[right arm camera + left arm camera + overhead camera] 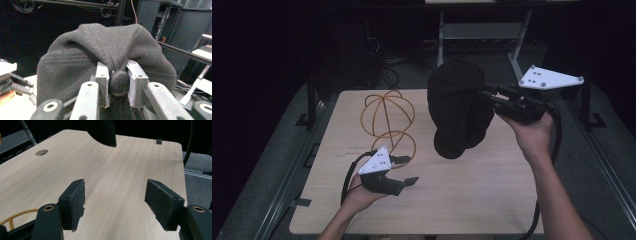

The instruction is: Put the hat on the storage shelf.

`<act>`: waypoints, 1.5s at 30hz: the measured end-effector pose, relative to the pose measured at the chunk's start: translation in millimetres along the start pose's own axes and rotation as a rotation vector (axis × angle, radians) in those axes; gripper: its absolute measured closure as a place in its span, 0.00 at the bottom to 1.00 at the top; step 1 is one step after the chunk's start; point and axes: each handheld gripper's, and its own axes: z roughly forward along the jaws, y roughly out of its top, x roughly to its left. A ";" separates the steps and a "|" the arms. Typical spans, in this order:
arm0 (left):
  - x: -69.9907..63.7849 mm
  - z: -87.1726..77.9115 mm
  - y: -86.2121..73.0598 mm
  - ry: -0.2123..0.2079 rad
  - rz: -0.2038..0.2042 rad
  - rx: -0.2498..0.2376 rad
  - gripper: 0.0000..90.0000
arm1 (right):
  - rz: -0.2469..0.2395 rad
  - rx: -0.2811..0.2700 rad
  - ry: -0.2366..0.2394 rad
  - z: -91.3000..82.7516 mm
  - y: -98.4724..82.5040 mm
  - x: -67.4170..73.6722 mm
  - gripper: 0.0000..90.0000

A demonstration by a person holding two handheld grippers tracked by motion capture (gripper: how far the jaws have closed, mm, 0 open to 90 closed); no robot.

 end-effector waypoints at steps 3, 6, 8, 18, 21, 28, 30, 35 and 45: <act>-1.9 2.0 -6.0 -0.006 0.003 0.011 0.35 | -0.002 0.001 0.008 6.8 4.9 0.0 0.81; -5.1 4.0 -14.2 -0.011 0.004 0.012 0.35 | -0.017 0.009 0.029 21.2 16.4 0.9 0.81; -5.9 4.6 -15.6 -0.011 0.001 0.015 0.34 | -0.024 0.011 0.038 29.0 22.5 2.3 0.81; -10.8 7.1 -15.2 -0.020 0.031 0.032 0.34 | -0.063 0.047 0.107 73.8 48.7 11.9 0.81; -11.2 6.9 -15.2 -0.019 0.035 0.038 0.34 | -0.068 0.061 0.127 84.0 53.6 14.8 0.81; -11.2 6.8 -15.2 -0.018 0.048 0.032 0.34 | -0.091 0.125 0.185 124.3 73.7 24.8 0.81; -11.5 6.6 -15.0 -0.019 0.047 0.034 0.34 | -0.088 0.135 0.193 129.7 75.5 25.5 0.81; -14.3 8.7 -14.7 -0.028 0.043 0.027 0.33 | -0.090 0.182 0.220 159.1 78.0 31.4 0.81; -14.5 11.0 -15.0 -0.027 0.061 0.047 0.33 | -0.061 0.238 0.261 196.0 77.5 41.2 0.81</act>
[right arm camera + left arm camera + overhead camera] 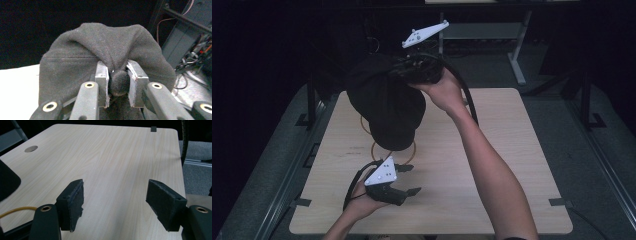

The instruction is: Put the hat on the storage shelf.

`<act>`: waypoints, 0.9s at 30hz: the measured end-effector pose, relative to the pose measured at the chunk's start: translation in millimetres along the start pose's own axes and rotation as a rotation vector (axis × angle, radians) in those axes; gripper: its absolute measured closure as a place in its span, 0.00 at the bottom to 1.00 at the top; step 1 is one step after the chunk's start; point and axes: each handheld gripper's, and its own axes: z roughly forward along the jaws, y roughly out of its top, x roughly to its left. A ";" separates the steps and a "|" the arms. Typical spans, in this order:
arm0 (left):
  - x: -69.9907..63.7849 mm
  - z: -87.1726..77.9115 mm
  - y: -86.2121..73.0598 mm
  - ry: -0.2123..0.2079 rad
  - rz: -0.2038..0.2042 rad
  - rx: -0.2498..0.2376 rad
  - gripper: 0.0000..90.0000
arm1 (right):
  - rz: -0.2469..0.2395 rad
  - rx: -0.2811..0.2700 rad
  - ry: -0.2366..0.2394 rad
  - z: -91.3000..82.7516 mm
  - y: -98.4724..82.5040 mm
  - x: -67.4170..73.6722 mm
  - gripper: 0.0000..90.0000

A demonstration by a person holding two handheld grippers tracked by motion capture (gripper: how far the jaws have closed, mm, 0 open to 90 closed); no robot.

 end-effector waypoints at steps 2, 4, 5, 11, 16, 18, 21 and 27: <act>-0.2 0.9 -0.5 0.005 0.013 0.020 0.33 | 0.008 0.017 0.008 7.9 0.3 -0.5 0.81; -0.2 1.7 -0.6 0.002 0.017 0.019 0.33 | 0.013 0.030 0.014 11.8 0.1 -1.6 0.81; -1.4 3.0 0.2 -0.001 0.026 0.014 0.33 | 0.037 0.047 0.025 19.4 -0.1 -2.5 0.81; -7.3 9.8 1.3 -0.022 0.037 0.014 0.33 | 0.029 0.105 0.018 42.5 3.9 3.3 0.80; -9.4 11.9 1.4 -0.032 0.047 0.030 0.33 | 0.032 0.141 0.020 59.0 5.1 7.4 0.77; -9.9 12.0 1.2 -0.035 0.036 0.029 0.33 | 0.031 0.172 0.030 72.3 3.2 9.9 0.68; -10.3 11.9 0.5 -0.036 0.032 0.025 0.33 | 0.044 0.192 0.036 78.5 1.4 11.1 0.64; -8.4 9.9 -0.2 -0.028 0.038 0.021 0.33 | 0.062 0.174 0.042 73.2 -5.3 9.8 0.51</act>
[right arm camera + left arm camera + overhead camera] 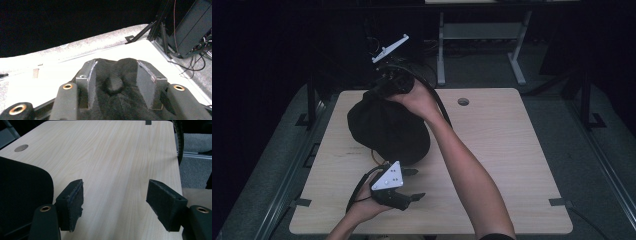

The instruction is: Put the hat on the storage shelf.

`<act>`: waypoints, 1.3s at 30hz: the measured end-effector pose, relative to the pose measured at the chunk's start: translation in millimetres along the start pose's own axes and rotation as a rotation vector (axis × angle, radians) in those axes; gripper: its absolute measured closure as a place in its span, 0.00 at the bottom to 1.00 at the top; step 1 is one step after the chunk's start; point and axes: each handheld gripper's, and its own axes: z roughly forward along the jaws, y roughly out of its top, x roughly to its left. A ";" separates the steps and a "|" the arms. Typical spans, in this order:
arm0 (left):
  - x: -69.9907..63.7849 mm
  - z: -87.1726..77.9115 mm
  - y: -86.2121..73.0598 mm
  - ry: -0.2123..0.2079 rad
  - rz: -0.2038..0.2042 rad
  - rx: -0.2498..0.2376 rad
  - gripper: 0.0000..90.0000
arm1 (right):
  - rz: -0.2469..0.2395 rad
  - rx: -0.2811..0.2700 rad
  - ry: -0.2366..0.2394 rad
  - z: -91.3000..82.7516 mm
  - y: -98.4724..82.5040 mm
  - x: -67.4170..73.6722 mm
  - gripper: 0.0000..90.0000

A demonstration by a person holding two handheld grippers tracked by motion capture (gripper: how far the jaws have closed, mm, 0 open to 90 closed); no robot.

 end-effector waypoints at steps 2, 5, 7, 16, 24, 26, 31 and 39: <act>0.6 -0.8 -0.1 0.002 0.000 0.000 0.33 | 0.003 -0.006 0.003 -2.0 -1.5 -1.4 0.49; 1.5 -2.3 -0.8 0.005 0.000 0.002 0.32 | 0.023 -0.045 0.019 -10.0 -6.9 -5.4 0.45; 2.4 -3.0 -1.5 0.010 0.000 0.005 0.32 | 0.036 -0.053 0.017 -15.4 -10.5 -7.0 0.42; 4.4 -1.7 -3.7 0.013 -0.030 0.005 0.31 | 0.067 -0.089 0.019 -38.9 -30.4 -11.0 0.36; 6.0 -0.8 -5.7 0.006 -0.049 -0.001 0.30 | 0.095 -0.104 0.012 -59.8 -47.1 -17.4 0.32; 5.8 -0.3 -5.4 0.008 -0.045 0.000 0.30 | 0.110 -0.102 0.012 -64.8 -51.3 -18.2 0.32; 4.8 1.8 -5.5 0.004 -0.043 0.004 0.30 | 0.113 -0.105 -0.002 -75.1 -60.2 -19.7 0.32; 4.9 1.2 -7.3 0.004 -0.048 0.010 0.30 | 0.139 -0.114 -0.023 -97.9 -84.4 -22.0 0.30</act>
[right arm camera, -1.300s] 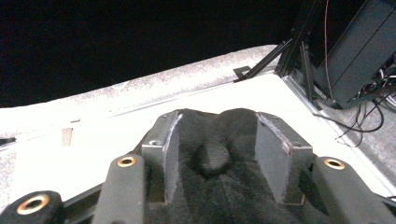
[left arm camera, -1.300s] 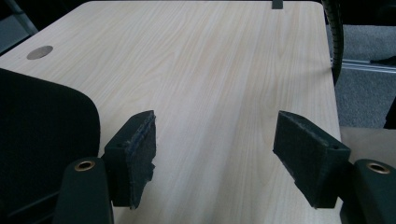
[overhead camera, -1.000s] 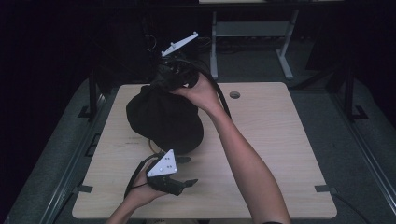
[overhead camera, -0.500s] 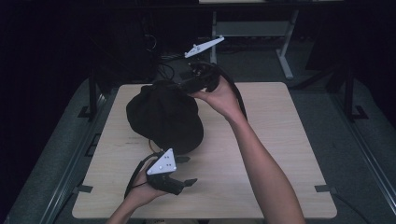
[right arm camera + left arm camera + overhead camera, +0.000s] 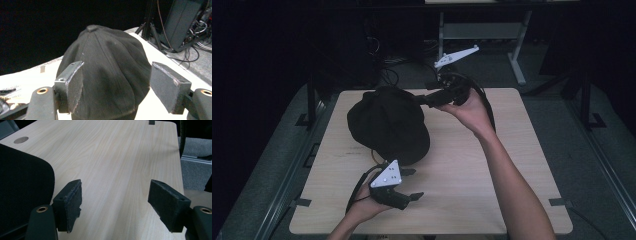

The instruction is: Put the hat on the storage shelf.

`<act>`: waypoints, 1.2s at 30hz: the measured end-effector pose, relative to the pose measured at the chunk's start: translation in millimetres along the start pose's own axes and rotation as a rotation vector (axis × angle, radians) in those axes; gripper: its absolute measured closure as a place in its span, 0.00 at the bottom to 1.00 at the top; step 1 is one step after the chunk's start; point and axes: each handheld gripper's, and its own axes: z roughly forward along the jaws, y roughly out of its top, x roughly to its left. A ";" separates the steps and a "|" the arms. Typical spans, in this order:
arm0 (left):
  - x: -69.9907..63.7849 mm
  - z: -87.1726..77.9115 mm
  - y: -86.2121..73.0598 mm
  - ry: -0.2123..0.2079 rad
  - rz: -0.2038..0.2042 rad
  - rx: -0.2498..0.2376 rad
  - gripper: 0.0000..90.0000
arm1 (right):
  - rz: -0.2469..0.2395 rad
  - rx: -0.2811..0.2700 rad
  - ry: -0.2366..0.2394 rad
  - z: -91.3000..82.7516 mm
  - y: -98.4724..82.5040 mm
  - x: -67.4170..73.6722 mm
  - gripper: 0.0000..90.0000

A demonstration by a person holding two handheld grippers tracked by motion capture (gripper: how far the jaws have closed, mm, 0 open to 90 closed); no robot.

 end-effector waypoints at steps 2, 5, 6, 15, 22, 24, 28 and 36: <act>0.1 -0.1 -0.1 0.000 -0.001 0.000 0.30 | 0.007 -0.004 -0.006 -5.6 -5.5 -2.1 0.30; 0.1 0.3 -0.3 -0.001 -0.006 0.000 0.30 | 0.021 -0.006 -0.013 -13.2 -12.5 -5.4 0.30; 0.1 0.3 -0.3 -0.001 -0.006 0.000 0.30 | 0.021 -0.006 -0.013 -13.2 -12.5 -5.4 0.30; 1.0 0.4 -1.5 -0.001 -0.011 -0.001 0.29 | 0.044 -0.010 -0.037 -34.5 -31.6 -12.5 0.29; 1.0 -0.8 -1.4 0.001 -0.009 -0.001 0.29 | 0.067 -0.008 -0.053 -46.8 -47.7 -14.9 0.29; 0.8 -0.9 -1.3 0.000 -0.006 0.001 0.29 | 0.070 -0.003 -0.054 -48.0 -49.9 -15.4 0.28; 0.6 -1.2 -2.0 0.002 -0.011 0.002 0.29 | 0.077 -0.002 -0.068 -56.4 -62.0 -17.1 0.28; 2.2 -1.9 -2.3 0.005 -0.008 0.010 0.29 | 0.100 -0.007 -0.079 -69.4 -83.3 -19.3 0.28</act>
